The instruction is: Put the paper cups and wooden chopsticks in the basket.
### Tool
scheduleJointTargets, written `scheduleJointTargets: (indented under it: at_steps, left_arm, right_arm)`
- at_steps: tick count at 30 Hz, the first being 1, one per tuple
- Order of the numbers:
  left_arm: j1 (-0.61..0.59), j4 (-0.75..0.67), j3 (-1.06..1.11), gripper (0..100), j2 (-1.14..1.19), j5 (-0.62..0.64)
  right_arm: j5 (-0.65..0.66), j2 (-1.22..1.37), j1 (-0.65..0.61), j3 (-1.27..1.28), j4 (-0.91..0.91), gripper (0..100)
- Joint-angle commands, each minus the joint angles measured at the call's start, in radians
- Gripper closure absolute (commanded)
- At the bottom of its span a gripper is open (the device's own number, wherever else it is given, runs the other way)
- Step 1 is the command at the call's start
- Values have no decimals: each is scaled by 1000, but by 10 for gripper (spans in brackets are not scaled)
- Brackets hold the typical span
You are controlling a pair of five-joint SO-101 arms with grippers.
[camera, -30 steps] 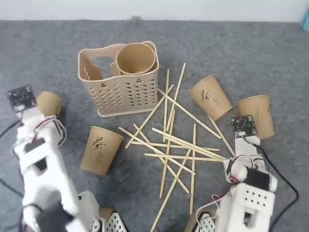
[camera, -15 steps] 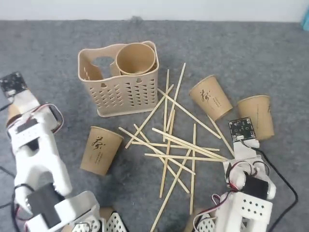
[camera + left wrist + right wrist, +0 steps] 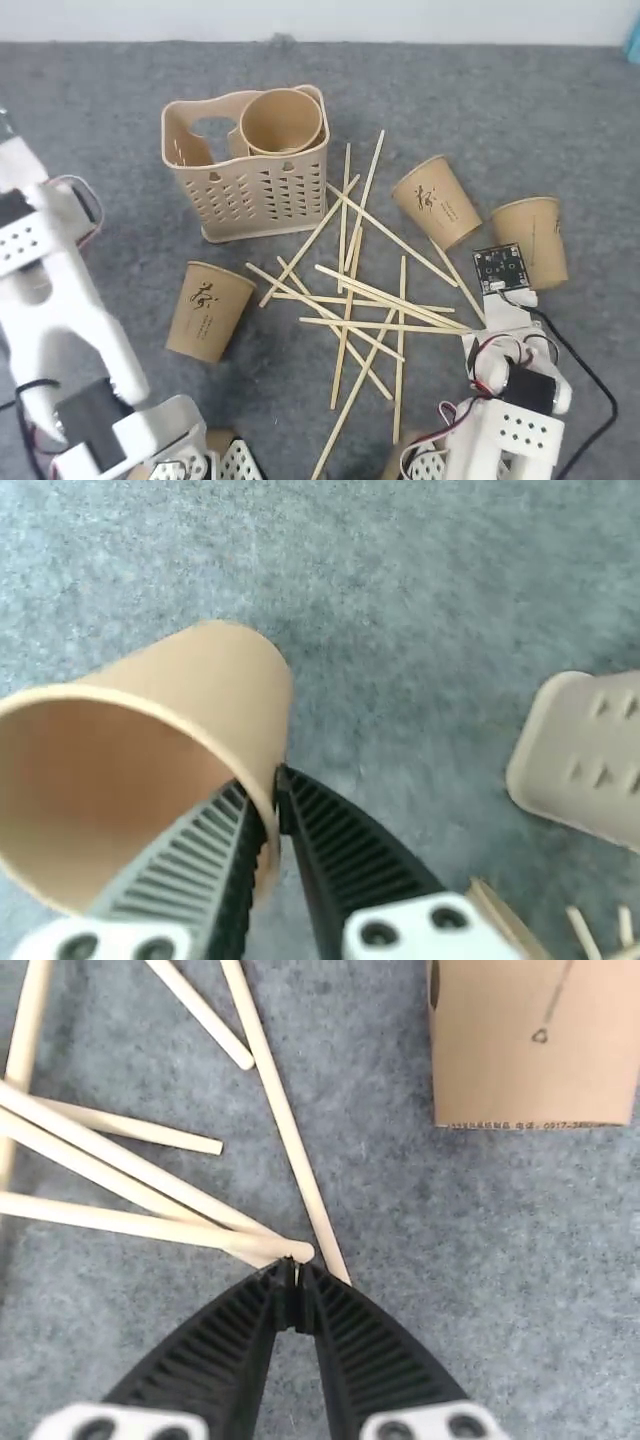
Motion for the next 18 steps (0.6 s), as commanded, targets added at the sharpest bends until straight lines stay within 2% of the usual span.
scheduleJointTargets:
  at_steps: [1, 8, 12, 18]
  left_arm:
    - [14, 146, -168, 989, -5, -54]
    - [112, 486, -558, 989, -6, -61]
    - [176, 480, -704, 990, -57, 54]
    - [390, 473, -788, 990, -175, 181]
  right_arm:
    - [15, -16, 4, -6, 7, 991]
    - [17, -16, 4, -6, 7, 991]
    - [17, -16, 4, -5, 7, 991]
    - [17, -16, 4, -5, 7, 991]
